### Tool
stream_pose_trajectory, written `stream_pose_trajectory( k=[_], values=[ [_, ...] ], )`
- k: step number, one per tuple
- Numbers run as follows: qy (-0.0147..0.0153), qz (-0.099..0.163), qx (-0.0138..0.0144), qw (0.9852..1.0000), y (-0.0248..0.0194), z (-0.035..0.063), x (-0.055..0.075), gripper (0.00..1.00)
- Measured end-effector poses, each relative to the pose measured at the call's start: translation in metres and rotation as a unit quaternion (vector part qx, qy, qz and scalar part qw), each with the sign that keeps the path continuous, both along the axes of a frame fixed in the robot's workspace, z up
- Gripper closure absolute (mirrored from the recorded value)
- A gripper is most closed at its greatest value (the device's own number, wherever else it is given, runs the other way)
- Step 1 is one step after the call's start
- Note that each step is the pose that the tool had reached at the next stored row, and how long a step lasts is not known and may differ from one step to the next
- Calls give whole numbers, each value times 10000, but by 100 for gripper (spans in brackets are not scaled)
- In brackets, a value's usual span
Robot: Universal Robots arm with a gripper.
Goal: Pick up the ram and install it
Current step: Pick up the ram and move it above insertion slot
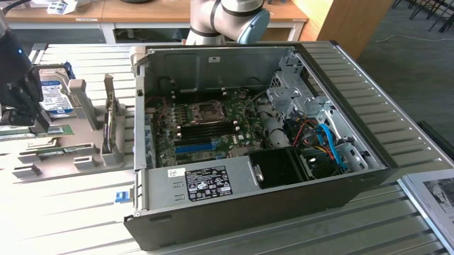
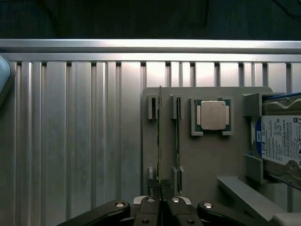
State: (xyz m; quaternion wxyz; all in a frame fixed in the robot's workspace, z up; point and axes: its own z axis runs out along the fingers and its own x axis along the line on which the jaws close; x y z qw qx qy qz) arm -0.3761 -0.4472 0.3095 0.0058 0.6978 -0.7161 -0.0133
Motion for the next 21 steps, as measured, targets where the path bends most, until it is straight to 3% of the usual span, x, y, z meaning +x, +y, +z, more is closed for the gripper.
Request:
stream_pose_trajectory(
  k=[21],
  values=[
    [0, 0, 0, 10000, 0, 279, 0, 88]
  ],
)
